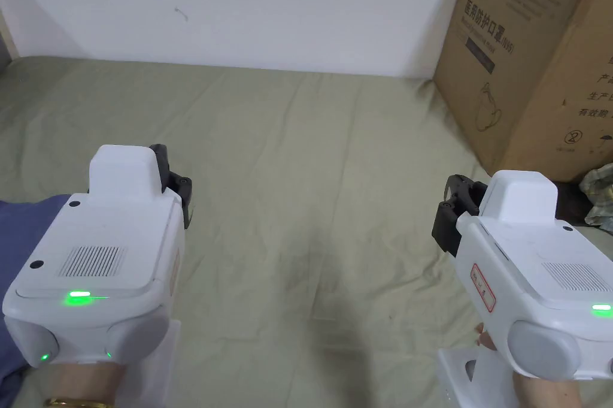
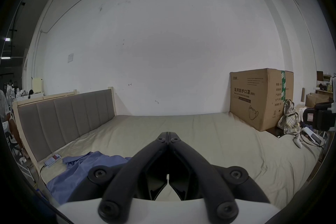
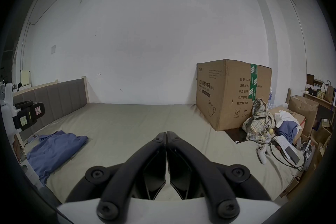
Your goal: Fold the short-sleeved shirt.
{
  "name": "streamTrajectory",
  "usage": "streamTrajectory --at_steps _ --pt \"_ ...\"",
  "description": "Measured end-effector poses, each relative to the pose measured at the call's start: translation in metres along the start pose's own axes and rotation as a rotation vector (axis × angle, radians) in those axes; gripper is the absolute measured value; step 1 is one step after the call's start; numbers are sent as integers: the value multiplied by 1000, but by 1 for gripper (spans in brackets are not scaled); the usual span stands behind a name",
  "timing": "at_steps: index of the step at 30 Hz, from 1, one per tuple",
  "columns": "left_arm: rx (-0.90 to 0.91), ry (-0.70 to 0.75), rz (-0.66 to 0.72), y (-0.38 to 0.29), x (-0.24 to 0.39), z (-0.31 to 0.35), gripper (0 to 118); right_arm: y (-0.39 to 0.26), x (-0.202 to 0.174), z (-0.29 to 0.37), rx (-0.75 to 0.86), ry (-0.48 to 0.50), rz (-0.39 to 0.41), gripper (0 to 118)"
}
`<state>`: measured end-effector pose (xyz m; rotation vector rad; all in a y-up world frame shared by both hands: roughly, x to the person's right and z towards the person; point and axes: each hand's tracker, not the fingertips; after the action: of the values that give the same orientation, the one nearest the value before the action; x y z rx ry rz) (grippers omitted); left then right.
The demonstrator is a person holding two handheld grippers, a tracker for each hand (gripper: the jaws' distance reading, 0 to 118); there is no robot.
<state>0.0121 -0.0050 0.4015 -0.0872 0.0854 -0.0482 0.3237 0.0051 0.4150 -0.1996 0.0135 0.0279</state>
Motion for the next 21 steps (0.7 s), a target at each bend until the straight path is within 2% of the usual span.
streamTrajectory --at_steps 21 --pt "-14 -25 -1 -2 5 2 0 0 -3 -1 -2 22 11 0"
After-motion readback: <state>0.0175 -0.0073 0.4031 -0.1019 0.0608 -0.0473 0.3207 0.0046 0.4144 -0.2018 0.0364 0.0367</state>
